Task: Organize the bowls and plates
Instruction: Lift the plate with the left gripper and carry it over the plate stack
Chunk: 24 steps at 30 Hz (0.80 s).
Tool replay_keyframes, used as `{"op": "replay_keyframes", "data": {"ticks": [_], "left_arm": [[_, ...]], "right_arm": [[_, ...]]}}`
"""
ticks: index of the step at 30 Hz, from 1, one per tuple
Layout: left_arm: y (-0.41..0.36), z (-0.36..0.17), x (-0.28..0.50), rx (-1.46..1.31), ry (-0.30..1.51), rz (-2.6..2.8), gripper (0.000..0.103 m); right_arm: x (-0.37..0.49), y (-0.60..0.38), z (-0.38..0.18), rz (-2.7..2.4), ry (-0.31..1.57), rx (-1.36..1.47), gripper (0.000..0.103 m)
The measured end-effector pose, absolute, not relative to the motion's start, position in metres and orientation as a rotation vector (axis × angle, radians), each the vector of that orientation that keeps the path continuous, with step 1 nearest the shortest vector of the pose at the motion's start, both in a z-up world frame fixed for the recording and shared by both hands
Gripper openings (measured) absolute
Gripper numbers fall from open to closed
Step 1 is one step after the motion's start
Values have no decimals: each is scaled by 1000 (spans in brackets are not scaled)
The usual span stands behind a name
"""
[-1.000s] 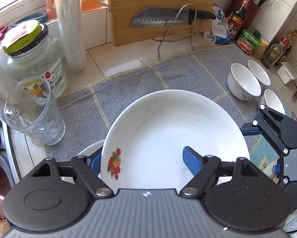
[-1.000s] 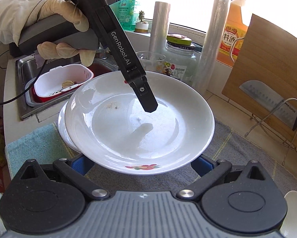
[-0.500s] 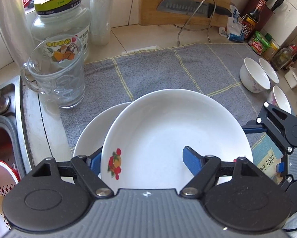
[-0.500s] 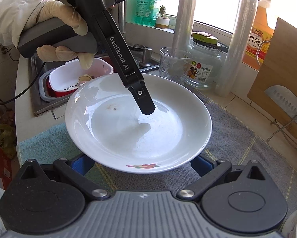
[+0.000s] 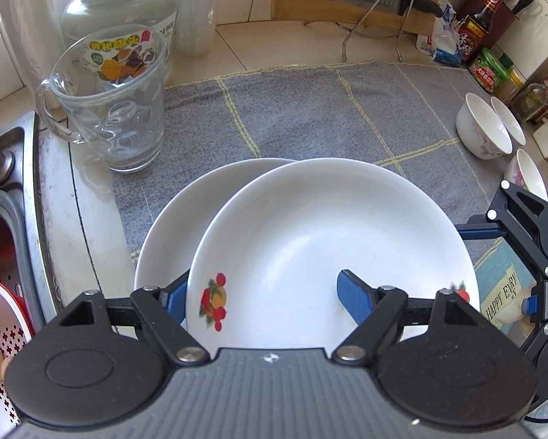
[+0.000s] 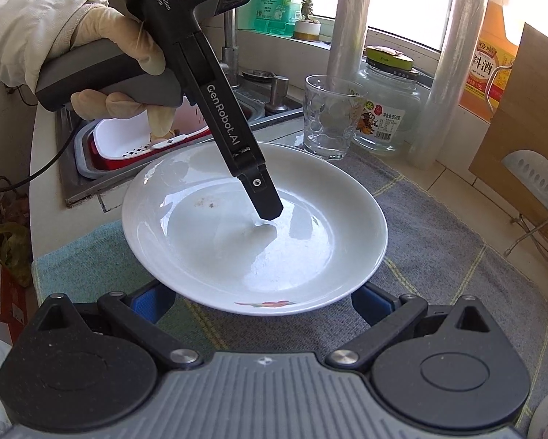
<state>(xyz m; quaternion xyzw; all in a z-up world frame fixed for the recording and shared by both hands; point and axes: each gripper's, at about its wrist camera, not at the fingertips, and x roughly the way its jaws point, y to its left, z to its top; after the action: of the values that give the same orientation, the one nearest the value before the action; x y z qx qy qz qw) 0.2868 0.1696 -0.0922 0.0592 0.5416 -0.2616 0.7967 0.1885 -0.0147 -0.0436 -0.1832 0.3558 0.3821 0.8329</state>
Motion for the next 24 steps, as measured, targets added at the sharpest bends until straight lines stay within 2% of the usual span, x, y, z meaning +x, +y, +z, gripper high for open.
{"op": "replay_keyframes", "data": {"ticks": [24], "left_arm": [[180, -94, 280, 151, 1200, -497, 80]], "right_arm": [[191, -11, -47, 857, 752, -379, 103]]}}
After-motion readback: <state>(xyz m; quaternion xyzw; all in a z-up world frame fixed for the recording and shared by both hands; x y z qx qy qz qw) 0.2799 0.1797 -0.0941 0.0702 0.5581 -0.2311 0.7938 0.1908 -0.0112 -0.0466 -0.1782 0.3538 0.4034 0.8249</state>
